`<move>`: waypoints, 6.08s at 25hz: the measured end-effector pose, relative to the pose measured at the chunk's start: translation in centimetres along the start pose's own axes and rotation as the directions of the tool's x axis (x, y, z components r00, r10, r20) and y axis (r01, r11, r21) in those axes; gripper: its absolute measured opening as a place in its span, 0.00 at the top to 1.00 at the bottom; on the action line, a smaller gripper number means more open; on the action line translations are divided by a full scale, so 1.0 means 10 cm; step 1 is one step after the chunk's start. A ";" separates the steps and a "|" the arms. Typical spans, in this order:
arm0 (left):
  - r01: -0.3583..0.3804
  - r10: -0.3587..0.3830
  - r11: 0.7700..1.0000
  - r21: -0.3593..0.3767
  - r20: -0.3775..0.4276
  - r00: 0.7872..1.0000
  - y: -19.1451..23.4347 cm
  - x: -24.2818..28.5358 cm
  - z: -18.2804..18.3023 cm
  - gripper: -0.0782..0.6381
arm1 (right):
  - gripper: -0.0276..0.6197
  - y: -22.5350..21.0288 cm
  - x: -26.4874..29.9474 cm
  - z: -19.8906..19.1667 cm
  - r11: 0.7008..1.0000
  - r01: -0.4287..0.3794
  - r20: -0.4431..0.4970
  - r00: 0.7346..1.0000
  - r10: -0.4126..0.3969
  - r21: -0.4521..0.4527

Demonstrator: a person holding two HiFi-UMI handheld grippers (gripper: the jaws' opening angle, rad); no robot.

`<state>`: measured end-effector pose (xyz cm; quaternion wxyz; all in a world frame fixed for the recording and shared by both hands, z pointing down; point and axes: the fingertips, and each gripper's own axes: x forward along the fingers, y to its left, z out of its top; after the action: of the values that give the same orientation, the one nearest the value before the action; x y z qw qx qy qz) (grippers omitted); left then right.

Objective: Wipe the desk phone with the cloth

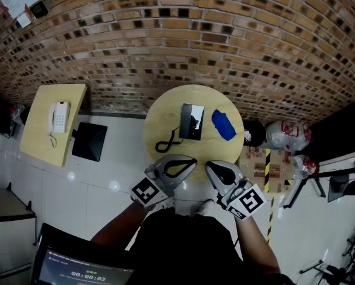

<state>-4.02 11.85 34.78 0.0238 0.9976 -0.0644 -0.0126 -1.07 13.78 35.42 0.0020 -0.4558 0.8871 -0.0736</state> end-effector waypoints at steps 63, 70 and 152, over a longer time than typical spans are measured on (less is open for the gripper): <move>-0.046 0.041 0.999 -0.029 -0.165 0.985 1.27 1.13 -0.83 0.89 | 0.82 -3.76 0.71 -3.82 0.930 0.357 -0.781 0.604 -0.160 0.085; -0.071 0.064 0.996 -0.062 -0.116 0.991 1.25 1.10 -0.75 0.89 | 0.83 -3.60 0.98 -3.15 0.953 0.285 -0.653 0.742 -0.153 0.101; -0.017 0.006 0.993 -0.121 -0.093 0.996 1.30 0.92 -0.94 0.89 | 0.83 -2.91 0.96 -3.19 0.989 0.102 -0.674 0.724 -0.150 -0.110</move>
<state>3.67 -1.77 44.58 0.0874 0.9934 -0.0681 0.0301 14.63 -6.59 71.43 -0.3420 -0.4563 0.7952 -0.2063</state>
